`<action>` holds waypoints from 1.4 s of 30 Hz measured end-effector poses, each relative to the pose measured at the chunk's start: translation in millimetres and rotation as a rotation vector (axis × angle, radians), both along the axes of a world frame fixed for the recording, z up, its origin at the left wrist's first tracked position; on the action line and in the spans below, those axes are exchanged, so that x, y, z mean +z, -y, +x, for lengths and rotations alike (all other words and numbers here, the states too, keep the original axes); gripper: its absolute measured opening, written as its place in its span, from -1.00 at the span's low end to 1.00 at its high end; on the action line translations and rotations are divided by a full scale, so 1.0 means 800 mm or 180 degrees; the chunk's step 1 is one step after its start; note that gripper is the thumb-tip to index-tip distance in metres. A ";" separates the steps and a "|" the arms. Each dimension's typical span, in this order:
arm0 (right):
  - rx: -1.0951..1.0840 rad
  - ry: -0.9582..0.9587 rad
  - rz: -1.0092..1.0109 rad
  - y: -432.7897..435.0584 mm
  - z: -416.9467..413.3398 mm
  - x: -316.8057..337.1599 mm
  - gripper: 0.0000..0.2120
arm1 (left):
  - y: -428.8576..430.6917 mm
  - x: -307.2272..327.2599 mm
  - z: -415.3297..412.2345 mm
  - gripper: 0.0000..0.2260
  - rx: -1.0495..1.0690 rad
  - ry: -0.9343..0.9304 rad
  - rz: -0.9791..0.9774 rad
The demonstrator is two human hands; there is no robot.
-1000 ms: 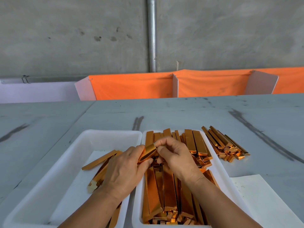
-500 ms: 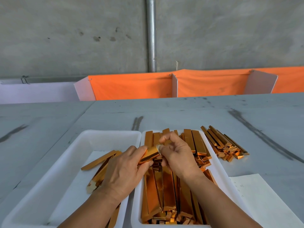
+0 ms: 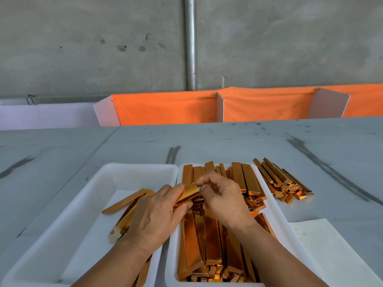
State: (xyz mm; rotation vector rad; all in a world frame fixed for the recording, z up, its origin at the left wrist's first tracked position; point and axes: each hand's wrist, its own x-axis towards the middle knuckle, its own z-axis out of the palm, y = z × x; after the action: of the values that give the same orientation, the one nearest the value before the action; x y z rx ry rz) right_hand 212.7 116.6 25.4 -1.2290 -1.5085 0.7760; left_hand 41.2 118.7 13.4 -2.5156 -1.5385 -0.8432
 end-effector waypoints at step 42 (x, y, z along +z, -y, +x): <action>0.0363 -0.0560 -0.0634 -0.005 0.008 0.008 -0.90 | 0.000 0.000 -0.002 -0.63 -0.0176 0.0172 -0.0052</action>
State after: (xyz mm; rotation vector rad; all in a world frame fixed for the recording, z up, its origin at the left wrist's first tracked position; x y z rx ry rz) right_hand 219.3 120.7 31.8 -1.1925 -1.3914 1.1032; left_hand 39.4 118.4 13.0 -2.5789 -1.5037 -0.9169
